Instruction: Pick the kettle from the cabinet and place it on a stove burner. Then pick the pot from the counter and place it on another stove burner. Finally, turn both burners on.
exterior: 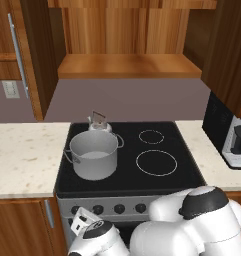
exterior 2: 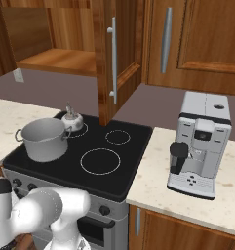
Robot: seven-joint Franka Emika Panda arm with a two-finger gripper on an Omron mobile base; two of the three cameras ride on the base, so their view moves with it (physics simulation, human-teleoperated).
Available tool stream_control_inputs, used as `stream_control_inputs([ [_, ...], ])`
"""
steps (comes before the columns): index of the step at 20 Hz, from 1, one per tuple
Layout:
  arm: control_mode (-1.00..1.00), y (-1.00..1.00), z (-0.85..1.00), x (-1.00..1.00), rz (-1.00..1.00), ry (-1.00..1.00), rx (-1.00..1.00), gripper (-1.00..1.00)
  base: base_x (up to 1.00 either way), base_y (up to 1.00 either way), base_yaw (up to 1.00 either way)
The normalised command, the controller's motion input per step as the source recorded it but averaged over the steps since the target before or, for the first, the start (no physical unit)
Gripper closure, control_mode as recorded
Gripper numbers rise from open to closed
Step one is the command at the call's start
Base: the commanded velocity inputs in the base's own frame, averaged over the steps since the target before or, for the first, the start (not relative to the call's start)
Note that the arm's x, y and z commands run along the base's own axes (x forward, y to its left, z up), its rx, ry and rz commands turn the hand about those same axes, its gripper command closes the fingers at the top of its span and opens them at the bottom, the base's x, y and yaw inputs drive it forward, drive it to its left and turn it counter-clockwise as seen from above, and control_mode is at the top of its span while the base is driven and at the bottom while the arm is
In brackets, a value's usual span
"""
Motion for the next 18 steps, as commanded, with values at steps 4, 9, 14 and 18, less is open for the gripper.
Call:
stream_control_inputs([
  [4,-1.00,0.08,-0.08,0.07,0.09,-0.06,-0.08,-1.00,0.00,0.00,0.00],
  [9,-1.00,0.03,-0.12,0.02,0.10,-0.06,-0.09,-1.00,0.00,0.00,0.00],
  [14,-1.00,0.00,-0.02,0.00,0.05,-0.06,-0.08,-1.00,0.00,0.00,0.00],
  [18,-1.00,-0.01,0.00,0.11,0.06,-0.02,-0.05,-1.00,0.00,0.00,0.00],
])
